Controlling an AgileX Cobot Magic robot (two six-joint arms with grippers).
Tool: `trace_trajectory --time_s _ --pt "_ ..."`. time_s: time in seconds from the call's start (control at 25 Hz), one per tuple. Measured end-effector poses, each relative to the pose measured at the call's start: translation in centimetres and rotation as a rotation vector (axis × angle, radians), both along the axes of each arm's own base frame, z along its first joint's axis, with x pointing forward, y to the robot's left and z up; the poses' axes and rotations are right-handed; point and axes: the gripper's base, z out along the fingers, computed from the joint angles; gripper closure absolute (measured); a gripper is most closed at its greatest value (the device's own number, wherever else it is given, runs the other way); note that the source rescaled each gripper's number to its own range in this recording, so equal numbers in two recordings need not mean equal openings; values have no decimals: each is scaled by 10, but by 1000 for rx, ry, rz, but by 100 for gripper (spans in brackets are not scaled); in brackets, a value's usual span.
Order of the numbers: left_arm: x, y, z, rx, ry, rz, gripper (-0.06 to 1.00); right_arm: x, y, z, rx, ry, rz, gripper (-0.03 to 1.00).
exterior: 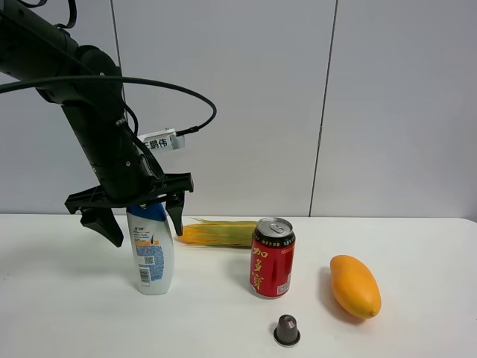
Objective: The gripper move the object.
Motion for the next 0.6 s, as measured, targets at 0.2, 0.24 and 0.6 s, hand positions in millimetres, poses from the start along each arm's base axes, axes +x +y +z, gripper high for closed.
trace_trajectory --time_s 0.2,0.24,0.6 --pt "4 -2 14 -21 -37 9 10 0 0 0 0 0 0 -3" --pt "4 -2 19 -26 -49 9 10 0 0 0 0 0 0 -3" --pt "3 -3 57 -49 -75 1 9 0 0 0 0 0 0 -3"
